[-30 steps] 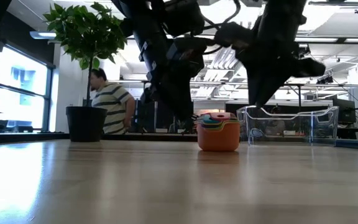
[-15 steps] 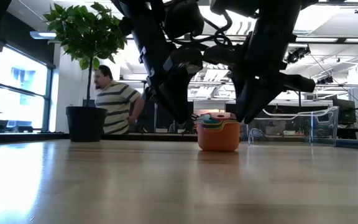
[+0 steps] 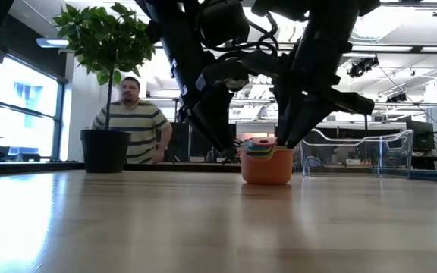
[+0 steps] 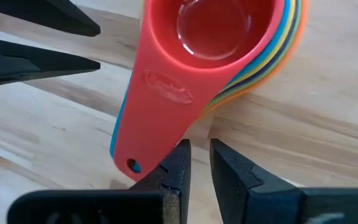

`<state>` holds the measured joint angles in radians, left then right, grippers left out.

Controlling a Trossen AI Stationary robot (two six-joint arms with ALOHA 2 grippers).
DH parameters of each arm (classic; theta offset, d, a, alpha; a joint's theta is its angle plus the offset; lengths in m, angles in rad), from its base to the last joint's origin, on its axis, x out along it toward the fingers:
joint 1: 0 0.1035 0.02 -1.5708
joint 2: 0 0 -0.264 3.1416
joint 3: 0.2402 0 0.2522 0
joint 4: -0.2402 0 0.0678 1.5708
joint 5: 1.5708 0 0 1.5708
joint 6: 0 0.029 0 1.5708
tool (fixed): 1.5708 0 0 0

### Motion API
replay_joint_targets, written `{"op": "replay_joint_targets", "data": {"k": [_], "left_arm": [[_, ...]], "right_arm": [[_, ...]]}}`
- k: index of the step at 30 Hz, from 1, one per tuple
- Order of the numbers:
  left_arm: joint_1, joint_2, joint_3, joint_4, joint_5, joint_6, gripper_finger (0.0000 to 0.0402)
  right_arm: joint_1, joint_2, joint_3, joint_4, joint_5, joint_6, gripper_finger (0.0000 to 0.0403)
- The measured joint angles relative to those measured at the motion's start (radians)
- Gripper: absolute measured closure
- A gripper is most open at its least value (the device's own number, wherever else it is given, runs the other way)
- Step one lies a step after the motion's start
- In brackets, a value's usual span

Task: Nest measuring cups in basket
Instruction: Stack the red measuring cup on the light blue measuring cup, then stack the blue measuring cup on the orange measuring cup

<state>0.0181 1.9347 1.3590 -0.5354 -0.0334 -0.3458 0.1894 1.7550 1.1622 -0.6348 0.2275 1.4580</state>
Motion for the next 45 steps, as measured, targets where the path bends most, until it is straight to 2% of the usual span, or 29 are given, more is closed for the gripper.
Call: {"op": "replay_joint_targets", "data": {"k": [9,15,20,28,32,40,45], "left_arm": [[0.001,0.0,0.001,0.017,-0.008,0.001,0.0312],[0.001,-0.001,0.004,-0.002,0.003,0.004,0.0312],[0.002,-0.024,0.005,-0.026,0.059,0.005,0.0312],[0.003,-0.107,0.005,-0.039,0.059,0.029,0.0312],[0.012,-0.153,0.005,-0.046,0.058,0.042,0.0312],[0.044,-0.263,0.005,-0.043,0.053,0.042,0.0312],[0.076,-0.322,0.005,-0.04,0.047,0.043,0.0312]], "right_arm": [[0.0,-0.001,0.003,0.035,-0.054,-0.021,0.0351],[0.001,-0.016,0.002,-0.053,-0.126,-0.043,0.0351],[0.029,-0.091,0.002,-0.177,-0.142,-0.045,0.0351],[0.126,-0.218,0.002,-0.365,-0.143,-0.055,0.0351],[0.175,-0.232,0.002,-0.415,-0.177,-0.128,0.0351],[0.252,-0.23,-0.002,-0.454,-0.229,-0.297,0.0351],[0.29,-0.229,-0.087,-0.386,-0.314,-0.326,0.0351]]}}
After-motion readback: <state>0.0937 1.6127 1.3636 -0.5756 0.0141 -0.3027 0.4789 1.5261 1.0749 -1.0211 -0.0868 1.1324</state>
